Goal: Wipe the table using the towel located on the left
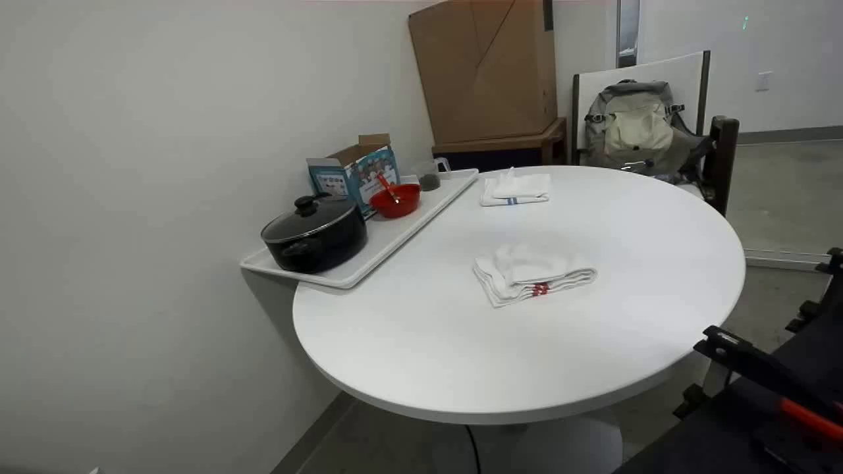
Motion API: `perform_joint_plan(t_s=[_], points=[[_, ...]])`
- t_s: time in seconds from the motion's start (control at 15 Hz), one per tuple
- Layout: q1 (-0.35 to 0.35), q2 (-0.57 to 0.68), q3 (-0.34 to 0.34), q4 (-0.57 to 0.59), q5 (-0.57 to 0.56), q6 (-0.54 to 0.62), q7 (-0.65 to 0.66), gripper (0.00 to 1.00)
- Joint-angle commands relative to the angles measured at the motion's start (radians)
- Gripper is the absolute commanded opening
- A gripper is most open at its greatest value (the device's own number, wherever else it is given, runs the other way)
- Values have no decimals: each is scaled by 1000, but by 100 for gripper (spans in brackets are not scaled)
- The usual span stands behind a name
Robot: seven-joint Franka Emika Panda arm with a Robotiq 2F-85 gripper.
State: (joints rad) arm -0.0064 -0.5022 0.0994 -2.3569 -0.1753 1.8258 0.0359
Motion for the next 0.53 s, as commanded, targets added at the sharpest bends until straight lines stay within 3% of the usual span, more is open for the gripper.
perform_joint_plan(t_s=[0.0,0.47], points=[[15,1,-12,3,-6,-4,6,100],[1,-1,-33,4,-11,67,20,100]])
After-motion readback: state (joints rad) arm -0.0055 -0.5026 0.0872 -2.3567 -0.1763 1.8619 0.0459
